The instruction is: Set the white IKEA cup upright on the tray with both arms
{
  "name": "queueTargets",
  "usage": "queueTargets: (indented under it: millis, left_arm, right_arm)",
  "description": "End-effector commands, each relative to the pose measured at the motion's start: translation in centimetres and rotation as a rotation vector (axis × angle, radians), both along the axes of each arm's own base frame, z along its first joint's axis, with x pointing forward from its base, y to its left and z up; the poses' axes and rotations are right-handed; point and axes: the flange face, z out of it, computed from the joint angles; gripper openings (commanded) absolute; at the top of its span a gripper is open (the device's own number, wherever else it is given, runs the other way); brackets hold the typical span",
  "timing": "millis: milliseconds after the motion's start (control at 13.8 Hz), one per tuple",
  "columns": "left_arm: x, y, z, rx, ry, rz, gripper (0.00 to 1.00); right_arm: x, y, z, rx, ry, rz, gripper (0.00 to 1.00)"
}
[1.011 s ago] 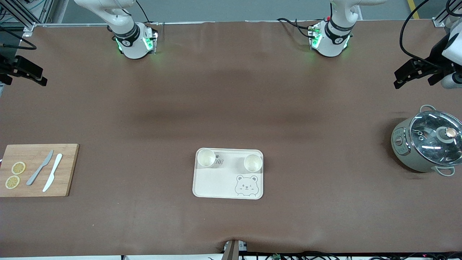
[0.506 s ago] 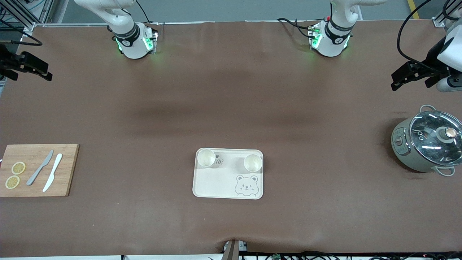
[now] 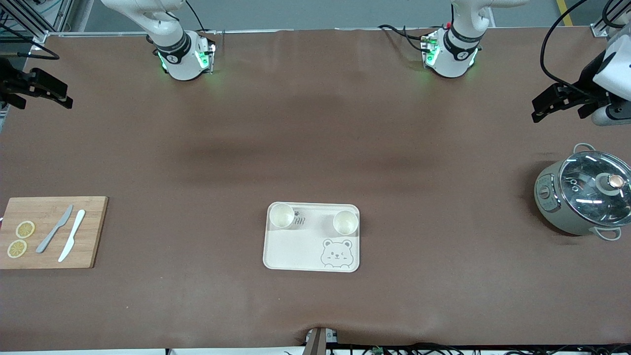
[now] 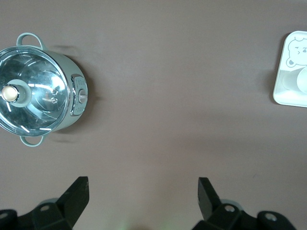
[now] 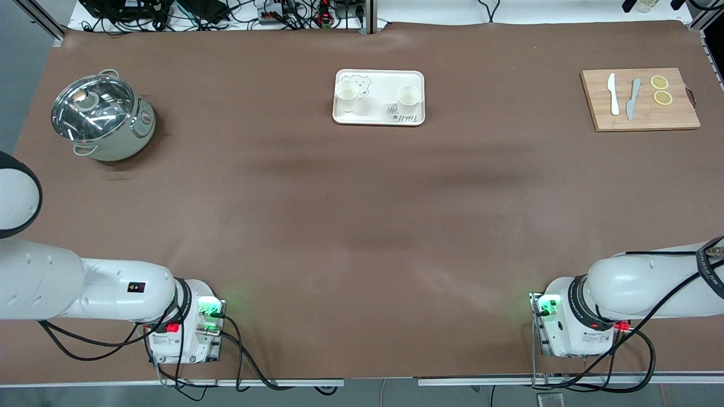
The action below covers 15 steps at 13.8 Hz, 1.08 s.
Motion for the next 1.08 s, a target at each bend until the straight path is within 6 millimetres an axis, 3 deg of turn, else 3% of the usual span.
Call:
queueTargets:
  millis: [0,1011]
  left_arm:
    - [0.05,-0.20,0.52,0.005,0.003,-0.018,1.00]
    - [0.58,-0.15,0.37,0.004,0.002,-0.018,1.00]
  right_arm:
    - [-0.74,0.00,0.12,-0.006,-0.010,0.019,1.00]
    - [-0.37,0.16,0.03,0.020,-0.024,0.020,1.00]
